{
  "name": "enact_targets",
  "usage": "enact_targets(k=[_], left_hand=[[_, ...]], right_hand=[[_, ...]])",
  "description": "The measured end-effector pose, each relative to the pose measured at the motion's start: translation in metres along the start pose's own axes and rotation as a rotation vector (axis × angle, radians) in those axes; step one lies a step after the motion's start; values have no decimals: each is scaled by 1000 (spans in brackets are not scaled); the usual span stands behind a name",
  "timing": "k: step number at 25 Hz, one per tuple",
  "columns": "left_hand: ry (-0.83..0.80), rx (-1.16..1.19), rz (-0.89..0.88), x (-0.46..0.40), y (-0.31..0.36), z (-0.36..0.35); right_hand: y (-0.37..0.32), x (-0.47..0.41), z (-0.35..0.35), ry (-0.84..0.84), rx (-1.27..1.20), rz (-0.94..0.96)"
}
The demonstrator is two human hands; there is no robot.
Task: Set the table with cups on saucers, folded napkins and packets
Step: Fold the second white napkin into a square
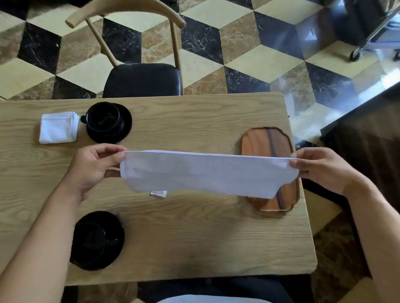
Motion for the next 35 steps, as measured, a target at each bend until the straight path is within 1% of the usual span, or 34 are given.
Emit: enact_targets(k=[2, 3, 4, 6, 8, 11, 12, 13, 14, 15, 16, 17, 18, 19, 20, 21, 23, 24, 27, 30, 32, 35], left_hand=[[-135, -18, 63, 14, -5, 14], [-176, -50, 111, 18, -9, 20], [-194, -89, 165, 19, -14, 23], [-175, -166, 248, 16, -27, 20], [-68, -194, 262, 5, -42, 5], [173, -162, 199, -22, -63, -26], [255, -227, 179, -29, -68, -36], [350, -367, 161, -33, -72, -44], [441, -531, 136, -34, -75, -52], [509, -665, 72, -29, -80, -61], [548, -766, -42, -22, -87, -72], [549, -862, -184, -12, -97, -85], [517, -972, -313, 0, -111, -100], [461, -1074, -401, 12, -128, -114], [397, -1143, -433, 24, -148, -127], [342, -1179, -421, 32, -166, -136], [267, -1202, -360, 42, -196, -141], [246, -1214, -347, 44, -208, -140], [261, -1269, -294, 40, -225, -132], [276, -1359, -274, 38, -233, -128], [275, -1395, -266, 36, -236, -128], [282, -1416, -245, 36, -238, -127]], right_hand=[[3, 11, 1, -72, -105, -39], [4, 14, 0, -78, -115, -46], [6, 15, -2, -68, -97, -53], [12, 13, -9, -10, -6, -71], [21, 2, -19, 108, 108, -57], [40, -25, -34, 354, 262, 1], [45, -31, -39, 422, 386, 6], [49, -35, -47, 485, 565, 23], [53, -37, -57, 537, 741, 70], [59, -36, -72, 560, 853, 151], [67, -33, -92, 550, 895, 245], [76, -28, -117, 492, 918, 329], [88, -22, -146, 391, 963, 402], [101, -15, -178, 264, 1034, 466], [117, -7, -211, 130, 1095, 520], [130, 0, -242, 22, 1131, 564], [157, 11, -285, -111, 1155, 609], [169, 16, -296, -138, 1169, 616], [194, 30, -294, -182, 1253, 625], [206, 46, -258, -234, 1363, 595], [211, 56, -226, -249, 1426, 548], [217, 76, -176, -203, 1469, 414]])
Point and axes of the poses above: each hand's wrist, its own x-axis away from the middle knuckle, its own z-axis out of the back of the hand, y = z × x, the point moved 2 cm from there along -x, towards the middle knuckle, and after that the axes turned 12 degrees about z, right-handed, at the moved point
